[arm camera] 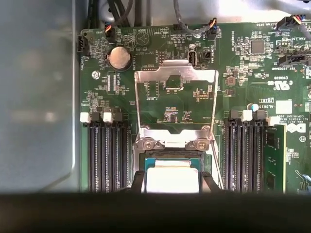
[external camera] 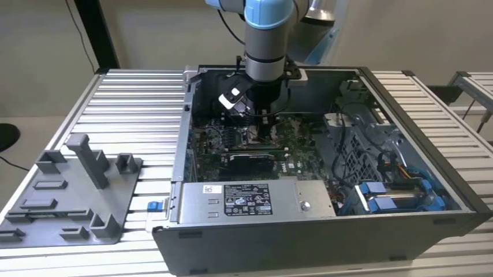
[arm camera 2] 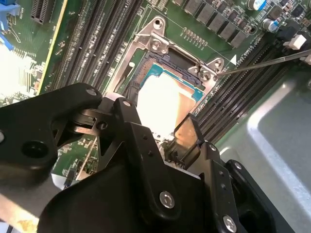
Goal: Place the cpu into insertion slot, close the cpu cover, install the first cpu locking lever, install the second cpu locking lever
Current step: 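Close the cpu cover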
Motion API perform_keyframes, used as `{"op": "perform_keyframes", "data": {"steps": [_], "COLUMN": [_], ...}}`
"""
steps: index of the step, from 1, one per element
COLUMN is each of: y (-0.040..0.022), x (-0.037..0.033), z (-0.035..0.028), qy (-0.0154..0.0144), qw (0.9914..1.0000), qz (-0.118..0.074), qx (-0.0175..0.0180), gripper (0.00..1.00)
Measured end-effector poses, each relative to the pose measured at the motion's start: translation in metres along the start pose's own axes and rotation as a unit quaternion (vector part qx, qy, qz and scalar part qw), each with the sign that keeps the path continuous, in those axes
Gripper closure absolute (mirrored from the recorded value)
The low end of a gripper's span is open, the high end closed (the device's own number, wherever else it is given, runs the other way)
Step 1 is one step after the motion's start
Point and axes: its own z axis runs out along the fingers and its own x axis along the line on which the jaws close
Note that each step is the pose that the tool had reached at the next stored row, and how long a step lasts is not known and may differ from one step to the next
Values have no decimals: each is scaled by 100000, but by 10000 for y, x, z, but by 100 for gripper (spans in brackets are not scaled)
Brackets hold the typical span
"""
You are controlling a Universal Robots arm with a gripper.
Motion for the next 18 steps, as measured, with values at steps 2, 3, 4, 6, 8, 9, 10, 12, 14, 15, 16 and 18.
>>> {"op": "perform_keyframes", "data": {"steps": [2, 3, 4, 6, 8, 9, 10, 12, 14, 15, 16, 18], "y": [0, -1, -1, -3, -2, -1, -1, -1, -1, -1, -1, -1], "x": [-1, -1, -2, -4, -3, -4, -4, -5, -4, -4, -4, -4], "z": [12, 20, 31, 47, 48, 49, 52, 54, 54, 55, 55, 56], "qy": [-148, -154, -152, -166, -201, -238, -253, -281, -286, -281, -281, -298], "qw": [100000, 100000, 100000, 100000, 100000, 100000, 100000, 100000, 100000, 100000, 100000, 100000], "qz": [-11, -9, -9, -8, -1, -7, -10, -17, -15, -15, -15, -12], "qx": [2, 2, -3, 5, 2, 0, -9, -2, 1, -3, -3, -2], "gripper": [100, 100, 100, 100, 100, 100, 100, 100, 100, 100, 100, 100]}}
